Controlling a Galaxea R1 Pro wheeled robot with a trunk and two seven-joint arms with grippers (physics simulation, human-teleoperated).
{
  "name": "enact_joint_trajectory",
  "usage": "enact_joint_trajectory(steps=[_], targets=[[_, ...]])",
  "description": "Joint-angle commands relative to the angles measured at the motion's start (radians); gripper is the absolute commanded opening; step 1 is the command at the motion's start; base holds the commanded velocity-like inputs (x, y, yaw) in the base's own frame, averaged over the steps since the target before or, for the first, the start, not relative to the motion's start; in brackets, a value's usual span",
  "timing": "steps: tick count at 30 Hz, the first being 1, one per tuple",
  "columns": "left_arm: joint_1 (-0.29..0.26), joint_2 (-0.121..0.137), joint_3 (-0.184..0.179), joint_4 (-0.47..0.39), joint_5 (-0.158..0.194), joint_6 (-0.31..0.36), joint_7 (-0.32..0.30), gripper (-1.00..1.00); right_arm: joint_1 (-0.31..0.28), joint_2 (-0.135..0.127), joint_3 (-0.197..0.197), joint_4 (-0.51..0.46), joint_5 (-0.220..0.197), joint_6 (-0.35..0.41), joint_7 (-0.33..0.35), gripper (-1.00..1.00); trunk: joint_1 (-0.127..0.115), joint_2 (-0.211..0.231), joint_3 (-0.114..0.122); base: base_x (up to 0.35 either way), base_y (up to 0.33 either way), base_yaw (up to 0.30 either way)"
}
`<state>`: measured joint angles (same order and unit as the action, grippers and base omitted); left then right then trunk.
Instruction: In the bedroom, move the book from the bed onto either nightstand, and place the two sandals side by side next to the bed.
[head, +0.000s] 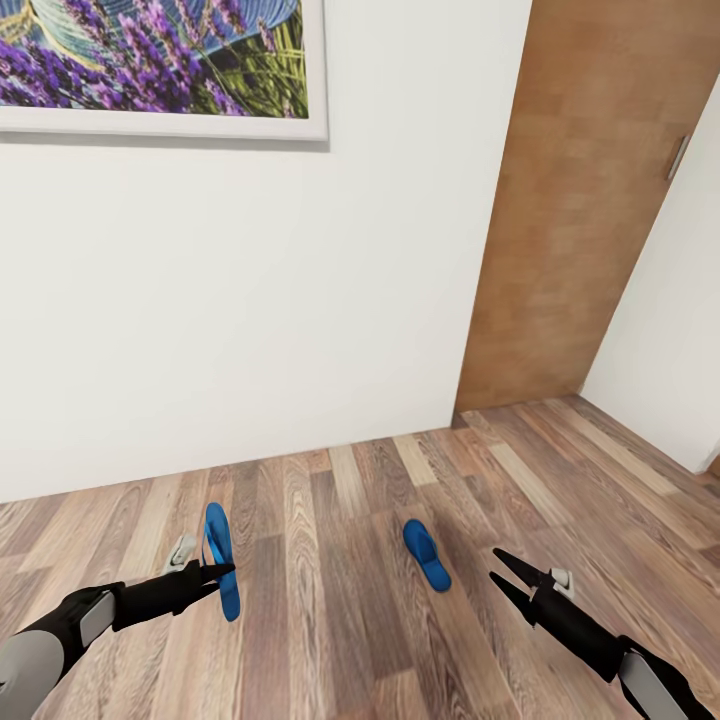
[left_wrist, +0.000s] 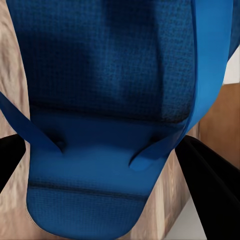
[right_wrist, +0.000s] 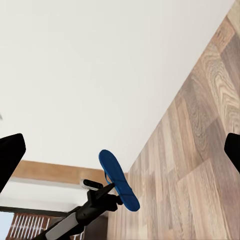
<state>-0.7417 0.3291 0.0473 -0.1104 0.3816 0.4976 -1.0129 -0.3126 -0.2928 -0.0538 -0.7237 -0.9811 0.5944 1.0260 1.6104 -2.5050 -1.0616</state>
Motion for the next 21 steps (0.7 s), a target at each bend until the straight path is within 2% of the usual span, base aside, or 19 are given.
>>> enact_joint_trajectory(steps=[1, 21], targets=[[-0.001, 0.000, 0.005, 0.000, -0.002, 0.009, -0.003, -1.00, 0.000, 0.000, 0.000, 0.000, -0.006, 0.007, 0.000, 1.00, 0.000, 0.000, -0.001, 0.108, -0.101, 0.088], [-0.001, 0.001, 0.005, 0.001, -0.002, 0.009, -0.002, -1.00, 0.000, 0.000, 0.000, 0.000, -0.008, 0.008, 0.000, 1.00, 0.000, 0.000, -0.001, 0.025, -0.024, 0.103]])
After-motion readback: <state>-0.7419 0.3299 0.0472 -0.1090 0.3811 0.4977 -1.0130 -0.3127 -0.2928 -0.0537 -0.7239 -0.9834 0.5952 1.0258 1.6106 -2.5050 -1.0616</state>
